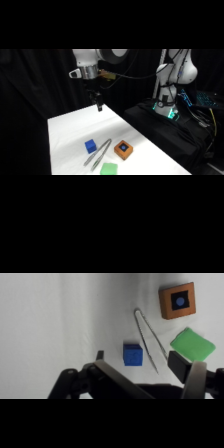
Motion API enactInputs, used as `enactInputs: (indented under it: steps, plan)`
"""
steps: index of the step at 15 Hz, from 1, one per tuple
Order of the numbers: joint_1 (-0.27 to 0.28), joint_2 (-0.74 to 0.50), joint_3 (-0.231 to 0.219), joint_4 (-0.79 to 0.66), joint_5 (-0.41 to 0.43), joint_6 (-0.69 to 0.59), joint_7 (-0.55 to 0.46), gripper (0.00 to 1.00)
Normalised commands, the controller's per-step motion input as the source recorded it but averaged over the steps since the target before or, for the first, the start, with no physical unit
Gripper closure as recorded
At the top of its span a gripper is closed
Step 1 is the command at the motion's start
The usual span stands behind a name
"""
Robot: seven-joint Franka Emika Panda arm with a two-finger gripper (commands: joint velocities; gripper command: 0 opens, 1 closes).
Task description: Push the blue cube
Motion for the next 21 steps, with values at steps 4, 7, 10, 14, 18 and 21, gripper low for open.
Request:
enactInputs:
  steps: [4,7,10,14,18,21]
  plan:
    - [-0.020,0.13,0.036,0.15,0.008,0.01,0.03,0.00]
    - [-0.017,0.38,0.038,0.49,0.032,0.04,0.09,0.00]
    - [-0.029,0.44,0.025,0.59,0.030,0.02,0.11,0.00]
    - [-0.033,0.36,0.025,0.48,0.009,0.03,0.08,0.43]
    - [-0.050,0.28,0.050,0.33,0.051,0.08,0.03,0.76]
    - [-0.066,0.30,0.079,0.23,0.089,0.19,-0.01,0.94]
